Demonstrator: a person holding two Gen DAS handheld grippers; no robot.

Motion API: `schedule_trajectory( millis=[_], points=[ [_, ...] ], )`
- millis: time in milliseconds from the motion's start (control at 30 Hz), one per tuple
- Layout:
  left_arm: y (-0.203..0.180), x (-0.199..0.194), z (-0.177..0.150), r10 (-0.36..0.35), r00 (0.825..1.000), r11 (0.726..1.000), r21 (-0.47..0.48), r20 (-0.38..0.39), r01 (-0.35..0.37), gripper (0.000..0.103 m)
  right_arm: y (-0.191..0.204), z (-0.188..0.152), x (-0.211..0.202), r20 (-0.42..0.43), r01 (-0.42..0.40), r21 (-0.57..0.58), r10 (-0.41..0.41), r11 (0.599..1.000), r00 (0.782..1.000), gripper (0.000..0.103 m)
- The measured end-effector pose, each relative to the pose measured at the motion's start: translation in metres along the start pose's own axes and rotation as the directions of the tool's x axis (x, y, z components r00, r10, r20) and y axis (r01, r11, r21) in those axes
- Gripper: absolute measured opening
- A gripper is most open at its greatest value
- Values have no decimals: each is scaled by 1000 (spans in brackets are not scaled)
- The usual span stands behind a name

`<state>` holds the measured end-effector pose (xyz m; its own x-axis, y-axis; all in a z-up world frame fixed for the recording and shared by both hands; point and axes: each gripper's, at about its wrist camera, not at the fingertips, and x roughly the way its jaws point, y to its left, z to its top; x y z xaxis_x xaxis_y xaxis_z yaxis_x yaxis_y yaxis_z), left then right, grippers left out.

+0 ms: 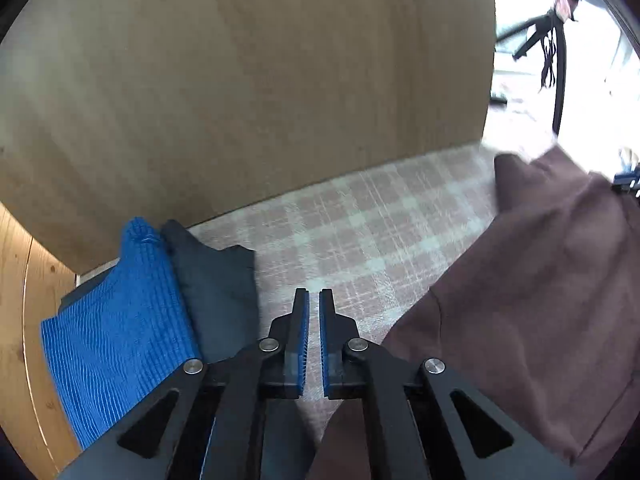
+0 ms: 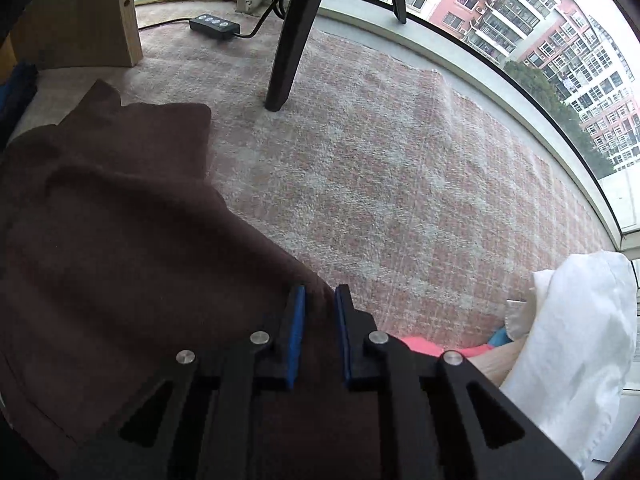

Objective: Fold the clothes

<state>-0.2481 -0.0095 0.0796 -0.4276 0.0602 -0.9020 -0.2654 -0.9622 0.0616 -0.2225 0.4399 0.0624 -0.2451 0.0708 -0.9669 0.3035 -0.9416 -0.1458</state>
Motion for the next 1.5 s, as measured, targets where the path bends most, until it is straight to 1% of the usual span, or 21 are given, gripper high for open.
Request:
schedule_trajectory(
  millis=[67,133,233,267,300,400,467,500,533,600,667,767,933,1033,1133,1200,1267,1300,1367,1400,1500],
  points=[
    [13,-30,-18,-26,999,1000,-11,24,26,23,-5,-2,-13,40,-30,39,28,999,999,15],
    [26,-60,-37,-51,998,998,-21,48,52,24,-11,-7,-38,108,-98,89,88,991,990,17],
    [42,-103,-80,-37,998,999,-31,45,38,27,-18,-18,-80,215,-220,147,186,964,959,17],
    [46,-114,-98,-36,998,998,-44,44,38,31,-16,-23,-94,242,-255,151,215,955,946,17],
    [50,-125,-116,-36,998,998,-58,42,38,39,-12,-28,-109,265,-287,146,242,947,933,17],
    [58,-146,-175,-46,999,992,-114,27,49,51,9,-42,-151,318,-372,101,325,923,891,19],
    [56,-148,-213,-52,999,986,-161,3,52,52,31,-57,-171,331,-395,54,357,917,874,19],
    [53,-148,-230,-74,997,980,-184,-9,71,52,42,-65,-181,335,-403,30,371,915,866,19],
    [48,-147,-245,-94,995,975,-202,-18,88,52,53,-73,-187,338,-401,12,374,916,864,19],
    [35,-144,-268,-132,991,967,-221,-29,123,52,67,-91,-189,322,-399,10,375,917,869,20],
    [17,-141,-286,-173,984,961,-223,-33,162,52,70,-113,-183,295,-409,41,380,911,876,20],
    [-7,-147,-310,-237,971,951,-214,-29,225,52,60,-150,-175,269,-427,104,387,898,882,20],
    [-36,-158,-347,-301,952,942,-174,-63,286,52,36,-222,-170,260,-449,190,396,873,881,20],
    [-53,-164,-370,-338,937,935,-145,-89,323,52,29,-274,-170,247,-417,252,359,873,900,20],
    [-69,-167,-394,-375,919,925,-120,-119,361,52,31,-329,-173,230,-359,312,296,880,927,20],
    [-78,-163,-408,-410,904,911,-107,-125,398,52,36,-363,-172,214,-321,357,258,877,942,19],
    [-86,-157,-417,-452,883,891,-101,-125,442,52,43,-393,-168,199,-301,410,238,861,951,20],
    [-91,-153,-420,-474,871,880,-100,-126,464,52,47,-406,-165,188,-288,436,226,853,956,19],
    [-96,-146,-424,-498,857,867,-108,-136,487,51,56,-423,-157,163,-268,454,216,850,963,20],
    [-99,-142,-425,-501,854,865,-109,-140,489,51,61,-431,-154,151,-259,458,213,850,965,19],
    [-105,-137,-425,-487,859,873,-120,-157,473,50,68,-445,-143,151,-266,478,220,837,964,19]
  ],
)
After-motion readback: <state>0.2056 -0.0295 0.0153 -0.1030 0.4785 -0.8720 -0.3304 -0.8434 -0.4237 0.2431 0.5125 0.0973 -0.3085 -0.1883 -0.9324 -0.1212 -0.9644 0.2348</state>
